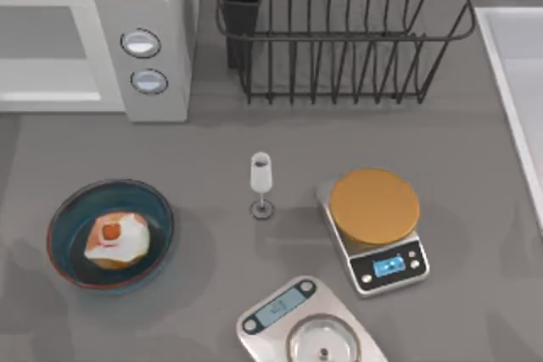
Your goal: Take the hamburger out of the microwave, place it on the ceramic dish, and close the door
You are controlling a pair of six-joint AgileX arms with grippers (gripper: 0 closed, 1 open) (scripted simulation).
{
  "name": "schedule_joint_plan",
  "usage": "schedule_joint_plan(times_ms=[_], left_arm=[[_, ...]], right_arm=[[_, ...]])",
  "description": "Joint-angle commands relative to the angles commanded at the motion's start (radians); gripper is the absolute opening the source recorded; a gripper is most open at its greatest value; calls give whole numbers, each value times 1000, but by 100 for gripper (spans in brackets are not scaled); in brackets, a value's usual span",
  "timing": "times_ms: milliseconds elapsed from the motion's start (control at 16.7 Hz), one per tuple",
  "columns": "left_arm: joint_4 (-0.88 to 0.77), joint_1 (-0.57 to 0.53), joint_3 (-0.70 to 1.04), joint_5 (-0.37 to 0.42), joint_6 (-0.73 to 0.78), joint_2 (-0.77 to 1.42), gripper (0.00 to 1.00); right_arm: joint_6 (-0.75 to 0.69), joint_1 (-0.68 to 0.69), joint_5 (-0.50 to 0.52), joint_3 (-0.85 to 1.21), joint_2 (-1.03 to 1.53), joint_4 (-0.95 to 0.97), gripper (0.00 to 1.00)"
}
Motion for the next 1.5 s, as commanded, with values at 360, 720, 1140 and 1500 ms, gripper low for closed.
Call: schedule_joint_plan(times_ms=[360, 720, 1140, 1500], left_arm=[[-87, 410, 220, 352, 197, 377, 0], [-100, 477, 258, 418, 232, 435, 0], [71, 476, 140, 417, 234, 487, 0], [287, 480, -7, 420, 237, 559, 0]], right_arm=[[0, 0, 0, 0, 0, 0, 100], [0, 0, 0, 0, 0, 0, 100], [0, 0, 0, 0, 0, 0, 100], [0, 0, 0, 0, 0, 0, 100]])
